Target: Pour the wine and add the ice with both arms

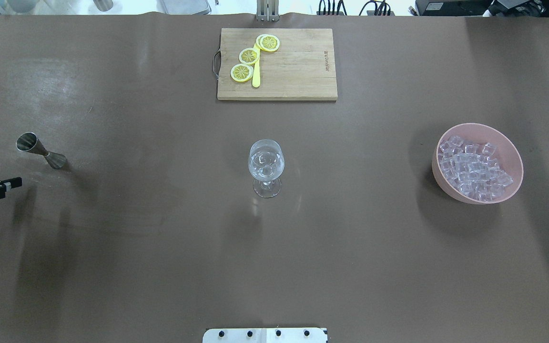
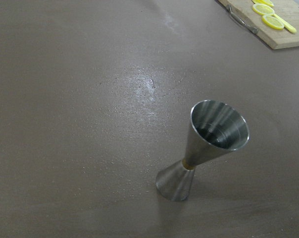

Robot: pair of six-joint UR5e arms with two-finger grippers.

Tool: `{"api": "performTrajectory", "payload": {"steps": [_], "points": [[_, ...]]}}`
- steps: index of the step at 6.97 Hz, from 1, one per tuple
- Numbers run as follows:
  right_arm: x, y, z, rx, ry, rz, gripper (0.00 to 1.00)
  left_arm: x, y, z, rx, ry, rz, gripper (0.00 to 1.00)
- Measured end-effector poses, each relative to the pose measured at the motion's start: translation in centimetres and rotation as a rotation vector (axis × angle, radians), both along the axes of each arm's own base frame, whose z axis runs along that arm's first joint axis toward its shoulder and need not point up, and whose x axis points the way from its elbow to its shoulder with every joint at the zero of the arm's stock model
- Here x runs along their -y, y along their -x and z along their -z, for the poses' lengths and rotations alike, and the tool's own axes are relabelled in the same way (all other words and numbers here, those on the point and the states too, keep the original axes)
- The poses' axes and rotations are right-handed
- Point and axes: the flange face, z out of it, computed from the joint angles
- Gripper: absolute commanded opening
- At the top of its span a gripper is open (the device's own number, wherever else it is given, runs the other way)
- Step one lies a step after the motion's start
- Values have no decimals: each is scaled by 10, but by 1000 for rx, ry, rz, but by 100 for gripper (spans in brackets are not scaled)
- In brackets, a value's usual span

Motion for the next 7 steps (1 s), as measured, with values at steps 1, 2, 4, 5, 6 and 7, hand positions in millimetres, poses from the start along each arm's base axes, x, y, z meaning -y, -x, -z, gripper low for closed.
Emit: {"api": "performTrajectory", "payload": {"steps": [1, 2, 4, 5, 6, 7], "points": [[-1, 0, 1, 2, -1, 1, 100, -4, -17, 4, 5, -25, 24, 97], [-2, 0, 1, 3, -2, 1, 100, -4, -23, 7, 15, -50, 58, 97], [-3, 0, 1, 3, -1, 1, 100, 10, -26, 13, 54, -112, 167, 97], [-3, 0, 1, 4, -1, 1, 100, 15, -25, 11, 76, -128, 227, 97], [-3, 0, 1, 4, -1, 1, 100, 16, -26, 9, 88, -134, 260, 98], [-3, 0, 2, 4, -2, 1, 100, 16, -34, 12, 83, -141, 265, 97]]}}
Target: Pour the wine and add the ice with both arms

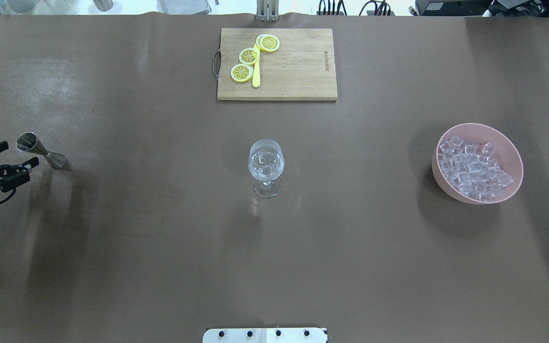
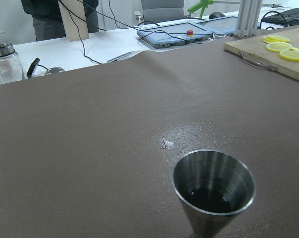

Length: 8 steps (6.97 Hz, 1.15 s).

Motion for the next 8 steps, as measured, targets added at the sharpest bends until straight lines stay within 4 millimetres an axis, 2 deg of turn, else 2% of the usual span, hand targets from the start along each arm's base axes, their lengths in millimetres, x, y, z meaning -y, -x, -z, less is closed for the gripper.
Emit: {"api": "performTrajectory", "payload": {"steps": [3, 8], "points": [[-1, 0, -1, 0, 2, 0, 100, -7, -30, 12, -25, -18, -41, 97], [-6, 0, -5, 4, 9, 2, 100, 2, -40, 21, -46, -32, 14, 97]]}}
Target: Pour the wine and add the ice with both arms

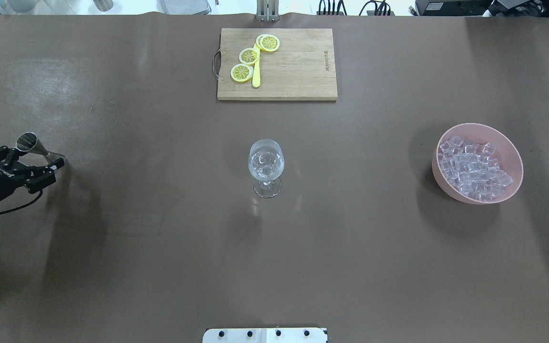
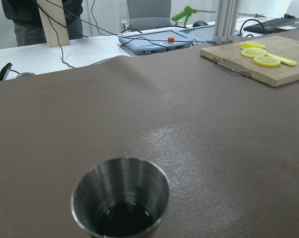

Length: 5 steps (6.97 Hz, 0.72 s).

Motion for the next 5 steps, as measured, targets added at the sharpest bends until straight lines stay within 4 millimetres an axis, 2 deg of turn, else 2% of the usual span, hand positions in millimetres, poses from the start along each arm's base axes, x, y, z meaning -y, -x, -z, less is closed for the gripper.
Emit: {"api": "performTrajectory", "payload": {"steps": [5], "points": [[-5, 0, 2, 0, -3, -1, 100, 6, -6, -8, 19, 12, 17, 97]]}}
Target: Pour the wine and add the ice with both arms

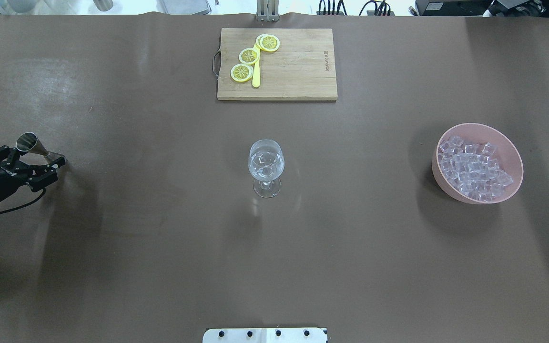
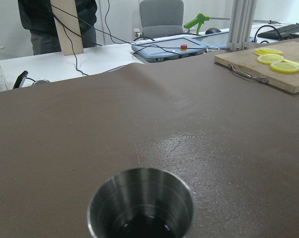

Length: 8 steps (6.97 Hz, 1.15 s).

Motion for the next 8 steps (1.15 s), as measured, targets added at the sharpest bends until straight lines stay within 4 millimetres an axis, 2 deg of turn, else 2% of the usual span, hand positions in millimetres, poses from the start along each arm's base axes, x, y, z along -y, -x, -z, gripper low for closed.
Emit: {"api": "performTrajectory", "payload": {"steps": [1, 2, 6, 7, 8], "points": [[0, 0, 2, -1, -3, -1, 100, 1, -2, 1, -2, -1, 0, 94], [0, 0, 2, -1, -4, -1, 100, 2, -3, 2, -2, -1, 0, 73], [-1, 0, 2, -1, -4, -1, 100, 0, -1, 1, -5, -2, -9, 29], [-1, 0, 2, 0, -4, -1, 100, -1, 0, 1, -7, -3, -11, 11], [-2, 0, 2, 0, -2, -1, 100, -1, 1, 2, -11, -4, -11, 0]]}}
